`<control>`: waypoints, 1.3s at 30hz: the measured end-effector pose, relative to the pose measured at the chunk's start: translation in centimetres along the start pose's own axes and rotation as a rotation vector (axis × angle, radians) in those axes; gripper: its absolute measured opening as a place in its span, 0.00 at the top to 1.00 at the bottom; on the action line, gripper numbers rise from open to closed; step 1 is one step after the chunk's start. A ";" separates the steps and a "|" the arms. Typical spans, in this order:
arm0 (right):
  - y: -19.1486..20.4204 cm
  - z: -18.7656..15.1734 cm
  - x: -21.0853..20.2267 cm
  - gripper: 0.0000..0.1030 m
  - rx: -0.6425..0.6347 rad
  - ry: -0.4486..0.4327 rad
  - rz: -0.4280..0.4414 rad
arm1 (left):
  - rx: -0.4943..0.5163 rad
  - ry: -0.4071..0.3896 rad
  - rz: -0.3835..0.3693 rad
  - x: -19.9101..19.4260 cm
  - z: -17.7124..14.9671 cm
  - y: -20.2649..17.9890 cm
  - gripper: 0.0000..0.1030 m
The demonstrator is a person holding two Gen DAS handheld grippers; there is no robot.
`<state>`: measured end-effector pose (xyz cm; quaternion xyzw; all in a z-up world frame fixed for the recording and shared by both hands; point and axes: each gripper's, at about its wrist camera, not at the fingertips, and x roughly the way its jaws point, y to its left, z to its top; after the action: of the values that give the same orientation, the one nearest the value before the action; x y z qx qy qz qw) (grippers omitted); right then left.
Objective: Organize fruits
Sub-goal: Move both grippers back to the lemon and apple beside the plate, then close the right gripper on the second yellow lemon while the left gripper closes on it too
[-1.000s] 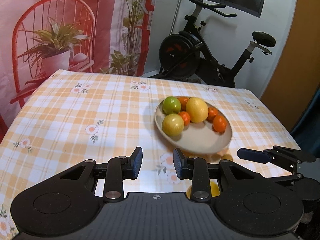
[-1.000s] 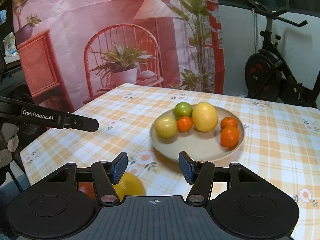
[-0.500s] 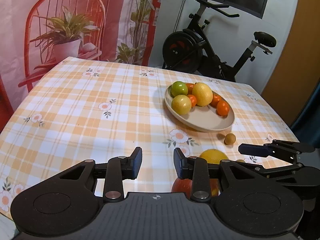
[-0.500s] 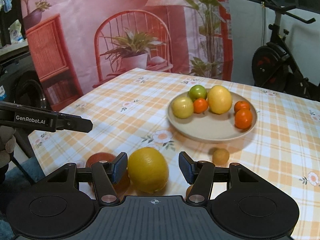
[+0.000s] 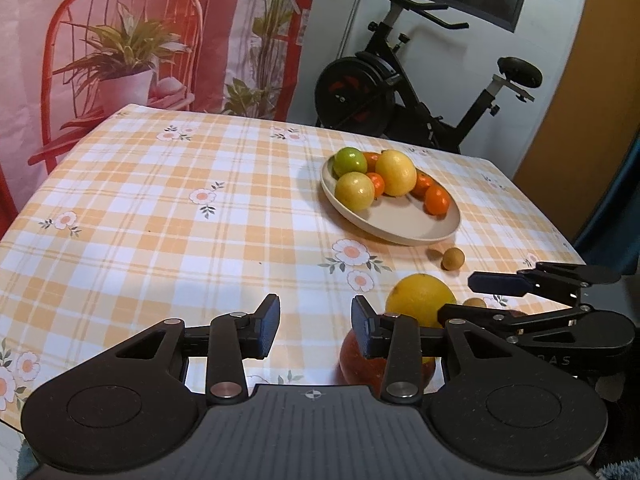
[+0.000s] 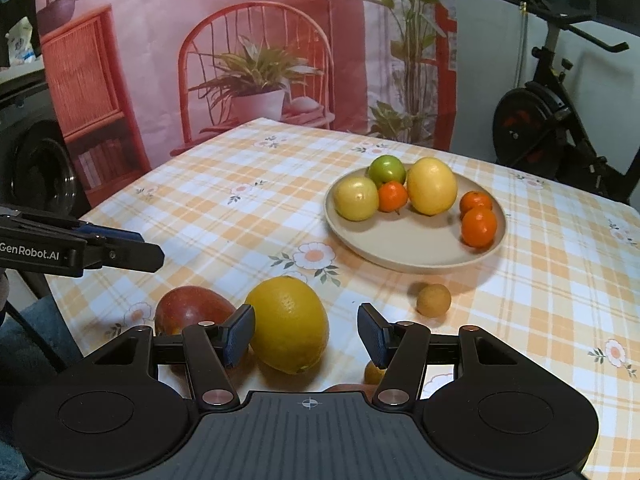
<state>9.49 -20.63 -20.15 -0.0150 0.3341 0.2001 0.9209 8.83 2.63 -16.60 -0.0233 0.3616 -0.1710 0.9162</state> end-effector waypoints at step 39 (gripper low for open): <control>0.3 -0.3 1.5 0.49 -0.026 0.054 0.049 | -0.112 0.195 -0.244 6.0 3.6 -1.8 0.54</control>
<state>10.25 -19.90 -21.31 -0.0241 0.3563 0.2263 0.9062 14.82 -1.30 -17.63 -0.1013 0.4521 -0.2622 0.8465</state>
